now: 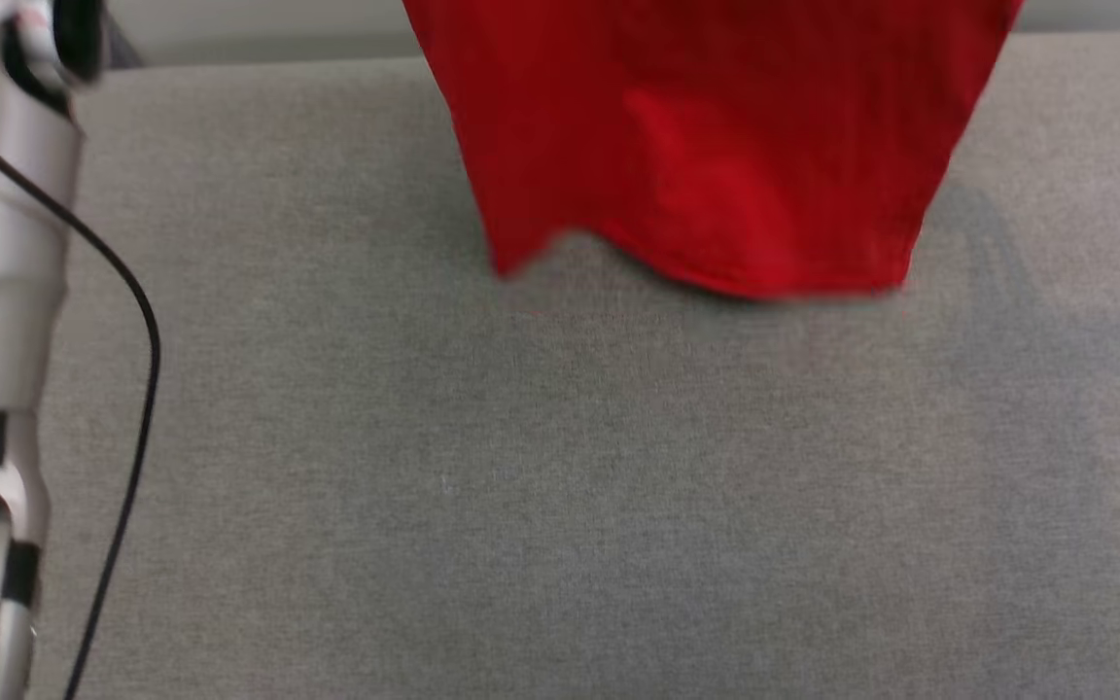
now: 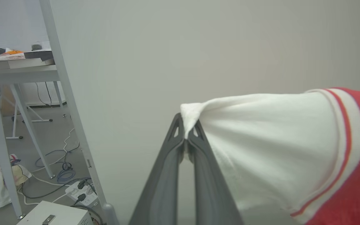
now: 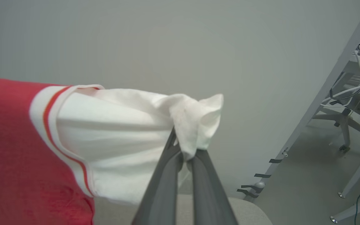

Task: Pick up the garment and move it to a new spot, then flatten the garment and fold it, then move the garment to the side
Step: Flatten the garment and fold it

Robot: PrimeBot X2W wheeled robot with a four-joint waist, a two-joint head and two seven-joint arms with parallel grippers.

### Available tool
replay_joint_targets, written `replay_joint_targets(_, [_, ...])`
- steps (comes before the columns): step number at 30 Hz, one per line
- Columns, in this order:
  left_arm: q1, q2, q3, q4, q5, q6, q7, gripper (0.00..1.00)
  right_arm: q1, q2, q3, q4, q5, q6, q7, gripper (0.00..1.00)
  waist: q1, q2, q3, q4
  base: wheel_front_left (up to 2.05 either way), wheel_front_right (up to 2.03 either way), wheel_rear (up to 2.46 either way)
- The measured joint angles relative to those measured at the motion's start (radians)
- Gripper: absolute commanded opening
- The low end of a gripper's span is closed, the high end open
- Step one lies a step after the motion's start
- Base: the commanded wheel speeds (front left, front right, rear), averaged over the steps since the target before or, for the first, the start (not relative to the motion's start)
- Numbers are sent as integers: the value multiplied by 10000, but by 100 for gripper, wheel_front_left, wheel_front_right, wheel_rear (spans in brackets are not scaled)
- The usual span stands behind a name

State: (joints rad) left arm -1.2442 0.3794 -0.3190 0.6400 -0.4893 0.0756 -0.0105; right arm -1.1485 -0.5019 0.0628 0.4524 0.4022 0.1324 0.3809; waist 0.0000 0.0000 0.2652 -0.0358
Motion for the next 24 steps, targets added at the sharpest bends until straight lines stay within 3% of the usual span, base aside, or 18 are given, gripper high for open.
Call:
replay_joint_targets(12, [-3536,52,86,1592,357,-71,-1106,0,-4095,360,401,2681,-740,2,-2291,0,1,0,1799,-196,0,0,0])
replay_joint_targets(19, [-3797,-8,186,2886,213,-305,-1499,0,-4749,882,1365,4059,-349,2,-2828,0,2,0,2775,-239,0,0,0])
replay_joint_targets(24, [-3690,-186,353,3835,-119,-755,-1749,0,-4674,1233,2169,4608,215,0,-3081,0,3,0,3277,-234,0,0,0])
